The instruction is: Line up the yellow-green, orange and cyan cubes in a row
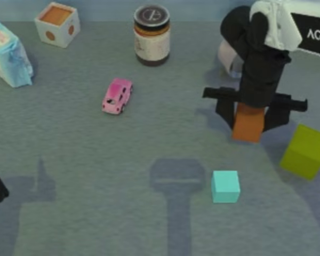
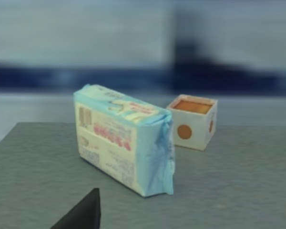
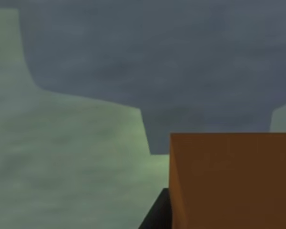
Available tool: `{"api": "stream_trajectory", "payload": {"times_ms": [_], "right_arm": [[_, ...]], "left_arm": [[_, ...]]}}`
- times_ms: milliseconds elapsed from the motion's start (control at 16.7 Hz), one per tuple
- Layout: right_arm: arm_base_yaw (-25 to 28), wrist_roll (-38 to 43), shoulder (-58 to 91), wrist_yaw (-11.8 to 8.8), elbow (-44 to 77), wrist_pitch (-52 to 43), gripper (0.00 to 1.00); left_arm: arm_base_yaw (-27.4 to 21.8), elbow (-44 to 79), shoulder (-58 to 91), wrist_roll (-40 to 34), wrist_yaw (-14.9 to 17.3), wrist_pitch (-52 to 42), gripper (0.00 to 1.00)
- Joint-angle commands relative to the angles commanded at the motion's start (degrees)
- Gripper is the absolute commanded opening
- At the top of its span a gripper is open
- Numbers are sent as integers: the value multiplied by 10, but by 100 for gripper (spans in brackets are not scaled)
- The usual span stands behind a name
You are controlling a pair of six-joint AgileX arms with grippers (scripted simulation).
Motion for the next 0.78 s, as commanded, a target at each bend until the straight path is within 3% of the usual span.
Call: {"api": "stream_trajectory", "payload": {"times_ms": [480,780], "right_arm": [[0,0,-17,-1,32,-45,0],[79,37,-40,1,11,-51,0]], "left_arm": [[0,0,0,0,0,0,100],[0,0,0,0,0,0,100]]}}
